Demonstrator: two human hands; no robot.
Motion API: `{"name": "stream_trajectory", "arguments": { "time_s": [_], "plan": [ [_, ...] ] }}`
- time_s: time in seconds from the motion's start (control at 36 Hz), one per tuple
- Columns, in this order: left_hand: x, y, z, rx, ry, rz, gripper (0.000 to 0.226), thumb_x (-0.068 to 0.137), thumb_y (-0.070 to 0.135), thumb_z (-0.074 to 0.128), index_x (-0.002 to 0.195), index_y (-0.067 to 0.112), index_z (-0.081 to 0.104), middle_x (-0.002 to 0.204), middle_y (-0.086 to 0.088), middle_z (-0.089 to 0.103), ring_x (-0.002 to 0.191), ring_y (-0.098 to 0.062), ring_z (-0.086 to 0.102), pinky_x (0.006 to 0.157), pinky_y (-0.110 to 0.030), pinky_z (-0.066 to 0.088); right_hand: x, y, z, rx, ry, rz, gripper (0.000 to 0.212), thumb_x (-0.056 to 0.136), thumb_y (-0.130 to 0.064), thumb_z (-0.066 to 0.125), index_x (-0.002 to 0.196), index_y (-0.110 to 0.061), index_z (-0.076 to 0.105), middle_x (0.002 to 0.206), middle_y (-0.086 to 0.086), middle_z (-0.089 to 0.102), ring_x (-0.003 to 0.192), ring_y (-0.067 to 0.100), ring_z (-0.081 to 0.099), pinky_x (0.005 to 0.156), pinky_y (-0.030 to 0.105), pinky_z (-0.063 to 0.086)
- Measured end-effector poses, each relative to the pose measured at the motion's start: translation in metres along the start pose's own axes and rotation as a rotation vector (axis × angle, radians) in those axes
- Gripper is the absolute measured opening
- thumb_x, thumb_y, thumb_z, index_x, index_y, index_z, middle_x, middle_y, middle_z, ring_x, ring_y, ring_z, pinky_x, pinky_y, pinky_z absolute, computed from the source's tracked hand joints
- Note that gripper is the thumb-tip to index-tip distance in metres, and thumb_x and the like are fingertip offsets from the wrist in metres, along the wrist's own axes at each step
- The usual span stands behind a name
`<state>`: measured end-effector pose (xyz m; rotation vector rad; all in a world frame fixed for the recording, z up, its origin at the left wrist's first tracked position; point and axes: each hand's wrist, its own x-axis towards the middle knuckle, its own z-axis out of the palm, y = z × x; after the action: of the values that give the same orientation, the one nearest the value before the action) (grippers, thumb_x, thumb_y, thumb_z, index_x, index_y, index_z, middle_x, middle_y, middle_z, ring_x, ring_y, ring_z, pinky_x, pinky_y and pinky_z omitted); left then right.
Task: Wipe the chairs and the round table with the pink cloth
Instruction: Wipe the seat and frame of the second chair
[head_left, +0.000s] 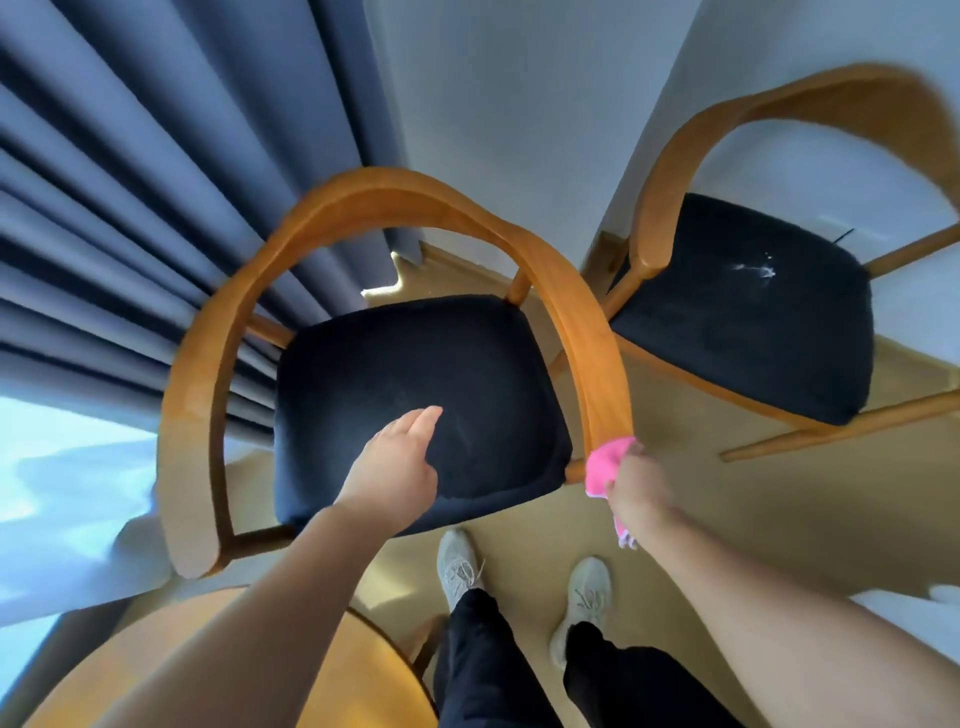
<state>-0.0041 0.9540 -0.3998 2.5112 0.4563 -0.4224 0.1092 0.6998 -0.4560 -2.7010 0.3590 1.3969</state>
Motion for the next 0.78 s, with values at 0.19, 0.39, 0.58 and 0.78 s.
{"name": "stream_trajectory", "arguments": {
  "time_s": [0.19,0.39,0.58,0.78],
  "plan": [
    [-0.041,0.045,-0.006,0.035,0.089,-0.022,0.061,0.084,0.005,0.042,0.141,0.024,0.038,0.145,0.010,0.040,0.130,-0.013,0.038,0.096,-0.019,0.031,-0.046,0.043,-0.026,-0.204,0.220,-0.435,0.026,0.097,-0.018,0.049,0.123,-0.020,0.051,0.111,0.005,0.062,0.099,0.023,0.061,0.082,0.034,0.052],
    [-0.076,0.091,-0.008,-0.024,0.182,0.053,0.056,0.086,0.040,0.056,0.139,0.029,0.041,0.142,0.014,0.043,0.124,-0.007,0.044,0.099,-0.020,0.037,-0.114,0.033,-0.082,-0.248,0.087,-0.961,0.016,0.095,-0.027,0.053,0.109,-0.019,0.055,0.095,0.000,0.064,0.087,0.021,0.061,0.077,0.042,0.053],
    [-0.096,0.123,-0.025,-0.115,0.270,0.176,0.081,0.077,0.061,0.063,0.143,0.025,0.034,0.144,0.011,0.039,0.132,-0.004,0.035,0.102,-0.009,0.023,-0.162,0.014,-0.113,-0.194,-0.027,-1.280,0.002,0.089,-0.031,0.060,0.089,-0.029,0.061,0.084,-0.011,0.065,0.081,0.005,0.061,0.074,0.033,0.053],
    [-0.115,0.127,-0.051,-0.143,0.313,0.211,0.061,0.077,0.052,0.062,0.131,0.031,0.044,0.120,0.020,0.053,0.113,0.005,0.047,0.095,-0.012,0.038,-0.174,-0.011,-0.121,-0.219,-0.032,-1.371,0.011,0.087,-0.038,0.065,0.098,-0.036,0.063,0.090,-0.012,0.067,0.086,0.003,0.064,0.078,0.033,0.056]
  ]
}}
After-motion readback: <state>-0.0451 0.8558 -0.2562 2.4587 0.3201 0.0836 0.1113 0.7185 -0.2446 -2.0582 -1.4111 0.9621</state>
